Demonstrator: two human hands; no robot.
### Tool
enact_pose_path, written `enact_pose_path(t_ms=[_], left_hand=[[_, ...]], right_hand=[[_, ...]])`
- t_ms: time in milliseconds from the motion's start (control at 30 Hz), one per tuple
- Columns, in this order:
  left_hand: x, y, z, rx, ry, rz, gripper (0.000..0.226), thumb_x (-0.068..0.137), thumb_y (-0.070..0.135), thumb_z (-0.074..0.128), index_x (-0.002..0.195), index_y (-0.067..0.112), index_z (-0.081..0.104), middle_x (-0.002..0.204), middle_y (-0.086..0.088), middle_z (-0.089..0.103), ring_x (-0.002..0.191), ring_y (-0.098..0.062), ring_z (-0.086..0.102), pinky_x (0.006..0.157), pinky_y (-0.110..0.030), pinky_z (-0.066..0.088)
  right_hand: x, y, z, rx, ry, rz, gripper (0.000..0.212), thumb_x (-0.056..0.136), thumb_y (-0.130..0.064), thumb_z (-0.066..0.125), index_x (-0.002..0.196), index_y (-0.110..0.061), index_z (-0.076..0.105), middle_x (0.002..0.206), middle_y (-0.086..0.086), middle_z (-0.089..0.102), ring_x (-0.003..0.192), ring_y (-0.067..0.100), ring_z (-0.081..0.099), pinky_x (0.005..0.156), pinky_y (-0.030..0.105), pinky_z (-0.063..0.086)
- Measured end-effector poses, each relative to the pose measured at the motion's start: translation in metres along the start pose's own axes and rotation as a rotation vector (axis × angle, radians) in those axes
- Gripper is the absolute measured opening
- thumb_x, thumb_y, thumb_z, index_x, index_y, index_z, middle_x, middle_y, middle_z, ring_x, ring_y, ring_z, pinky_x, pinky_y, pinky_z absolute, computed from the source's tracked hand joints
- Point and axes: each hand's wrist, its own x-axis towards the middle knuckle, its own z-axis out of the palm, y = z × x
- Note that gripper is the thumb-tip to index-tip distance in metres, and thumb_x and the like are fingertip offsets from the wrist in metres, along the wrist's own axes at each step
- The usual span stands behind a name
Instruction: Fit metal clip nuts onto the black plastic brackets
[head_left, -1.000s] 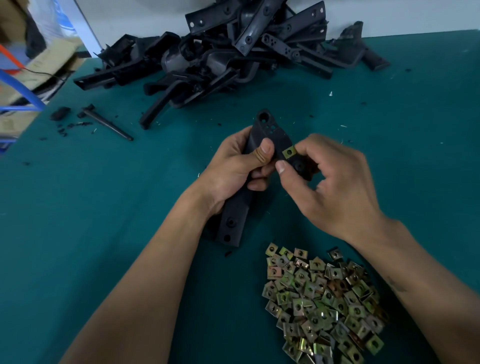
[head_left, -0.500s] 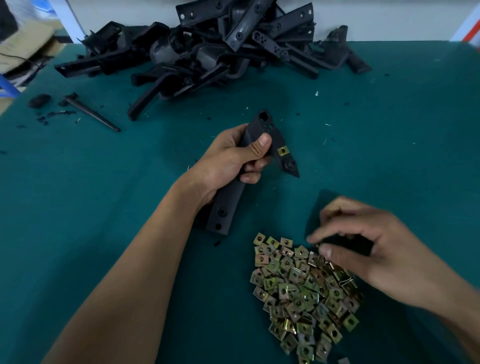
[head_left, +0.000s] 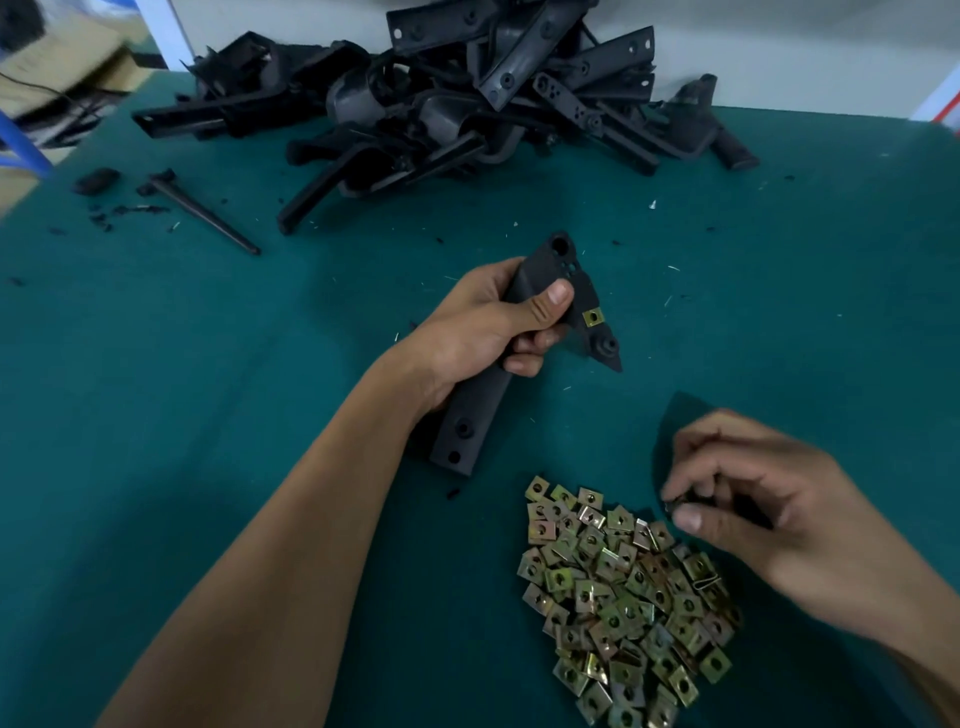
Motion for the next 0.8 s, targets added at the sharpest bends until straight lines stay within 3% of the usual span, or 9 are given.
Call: enact_pose_path(t_ms=[133, 200, 333, 467, 600, 800], left_hand=[[0.000, 0.000, 0.001, 0.000, 0.001, -0.001, 0.013, 0.103, 0.016, 0.055, 0.097, 0.007, 0.049, 0.067, -0.001, 0.044, 0.056, -0.011, 0.033, 0.046, -0.020, 0.032], [0.000, -0.001, 0.001, -0.009, -0.001, 0.000, 0.013, 0.103, 0.017, 0.055, 0.098, 0.007, 0.049, 0.067, -0.001, 0.045, 0.056, -0.011, 0.033, 0.046, -0.020, 0.033], [0.001, -0.003, 0.000, -0.019, -0.014, 0.006, 0.013, 0.102, 0.017, 0.057, 0.096, 0.007, 0.050, 0.067, -0.001, 0.045, 0.056, -0.011, 0.033, 0.045, -0.020, 0.034], [0.001, -0.003, -0.001, -0.034, -0.026, 0.017, 0.014, 0.100, 0.019, 0.059, 0.095, 0.007, 0.052, 0.067, 0.002, 0.049, 0.057, -0.011, 0.035, 0.045, -0.019, 0.034], [0.000, -0.003, -0.001, -0.036, -0.043, 0.013, 0.015, 0.100, 0.020, 0.059, 0.096, 0.007, 0.052, 0.068, 0.003, 0.050, 0.057, -0.010, 0.035, 0.046, -0.019, 0.034], [0.000, -0.003, 0.000, -0.040, -0.048, -0.005, 0.016, 0.098, 0.022, 0.060, 0.099, 0.008, 0.053, 0.070, 0.001, 0.051, 0.057, -0.010, 0.036, 0.045, -0.019, 0.033]], right_hand=[[0.005, 0.000, 0.004, 0.206, 0.100, 0.000, 0.002, 0.081, -0.028, 0.072, 0.081, -0.027, 0.072, 0.086, 0.002, 0.065, 0.081, 0.025, 0.060, 0.070, 0.036, 0.050], [0.008, 0.000, 0.006, 0.394, 0.151, -0.034, 0.003, 0.084, -0.022, 0.078, 0.082, -0.020, 0.076, 0.084, 0.006, 0.067, 0.082, 0.026, 0.062, 0.072, 0.033, 0.052], [0.019, -0.001, 0.007, 0.793, 0.232, 0.049, 0.031, 0.069, -0.036, 0.091, 0.079, -0.010, 0.078, 0.076, 0.015, 0.066, 0.061, 0.018, 0.052, 0.054, 0.022, 0.044], [0.050, 0.002, 0.005, 1.065, 0.350, 0.125, 0.009, 0.089, -0.012, 0.062, 0.084, -0.004, 0.066, 0.075, 0.008, 0.061, 0.060, 0.012, 0.051, 0.058, 0.020, 0.048], [0.094, -0.001, 0.009, 1.122, 0.408, 0.137, 0.012, 0.083, -0.005, 0.066, 0.094, -0.001, 0.068, 0.082, 0.008, 0.068, 0.070, 0.013, 0.062, 0.068, 0.022, 0.054], [0.135, -0.005, 0.015, 1.231, 0.424, 0.092, 0.020, 0.079, 0.011, 0.066, 0.096, 0.001, 0.070, 0.081, 0.012, 0.069, 0.071, 0.017, 0.067, 0.070, 0.024, 0.057]])
